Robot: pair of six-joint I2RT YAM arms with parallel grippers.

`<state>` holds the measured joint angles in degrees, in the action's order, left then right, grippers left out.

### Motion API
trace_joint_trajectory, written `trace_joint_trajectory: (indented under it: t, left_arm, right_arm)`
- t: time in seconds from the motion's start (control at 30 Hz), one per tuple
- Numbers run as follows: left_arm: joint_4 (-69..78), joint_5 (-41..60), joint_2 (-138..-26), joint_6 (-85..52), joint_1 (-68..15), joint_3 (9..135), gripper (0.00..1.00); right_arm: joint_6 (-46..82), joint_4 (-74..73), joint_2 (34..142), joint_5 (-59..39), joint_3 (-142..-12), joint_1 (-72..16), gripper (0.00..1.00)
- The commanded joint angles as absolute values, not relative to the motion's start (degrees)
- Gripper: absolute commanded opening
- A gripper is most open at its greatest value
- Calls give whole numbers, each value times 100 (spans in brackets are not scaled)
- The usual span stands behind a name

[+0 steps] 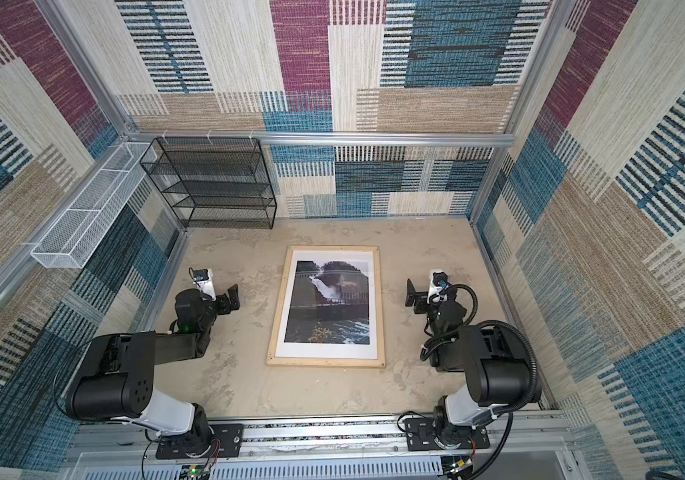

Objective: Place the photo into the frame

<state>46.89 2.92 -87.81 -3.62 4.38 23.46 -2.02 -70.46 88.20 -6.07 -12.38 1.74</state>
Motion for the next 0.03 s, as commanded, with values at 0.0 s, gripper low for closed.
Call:
trace_joint_trajectory:
  t: [0.0]
  left_arm:
    - [4799,229,-8785,-237,444,2348,99]
  right_arm:
    - [-220,-7296,8773,-704,-1221,176,100]
